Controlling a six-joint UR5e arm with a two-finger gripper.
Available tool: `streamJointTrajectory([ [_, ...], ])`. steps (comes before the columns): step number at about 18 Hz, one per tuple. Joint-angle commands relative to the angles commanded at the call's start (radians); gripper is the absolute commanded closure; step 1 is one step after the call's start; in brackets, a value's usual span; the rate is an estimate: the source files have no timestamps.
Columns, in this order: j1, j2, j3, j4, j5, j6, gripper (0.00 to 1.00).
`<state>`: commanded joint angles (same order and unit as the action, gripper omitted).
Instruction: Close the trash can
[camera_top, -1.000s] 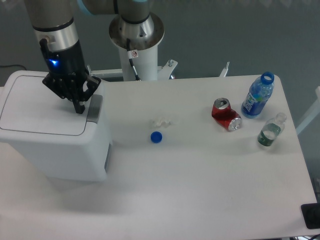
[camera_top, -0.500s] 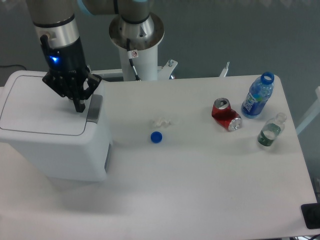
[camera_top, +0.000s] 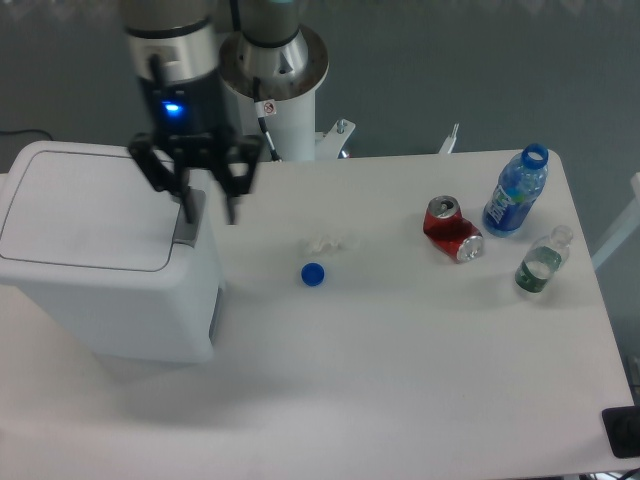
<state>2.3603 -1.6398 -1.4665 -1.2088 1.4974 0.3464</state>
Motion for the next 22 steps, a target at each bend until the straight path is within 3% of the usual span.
streamJointTrajectory([
  [2, 0.075, -0.024, 0.0, -0.002, -0.034, 0.06, 0.0],
  [10, 0.256, -0.176, 0.003, -0.002, -0.026, 0.31, 0.0],
  [18, 0.353, -0.328, 0.026, -0.002, 0.033, 0.563, 0.0],
  [22, 0.395, -0.374, 0.025, -0.011, 0.052, 0.703, 0.0],
])
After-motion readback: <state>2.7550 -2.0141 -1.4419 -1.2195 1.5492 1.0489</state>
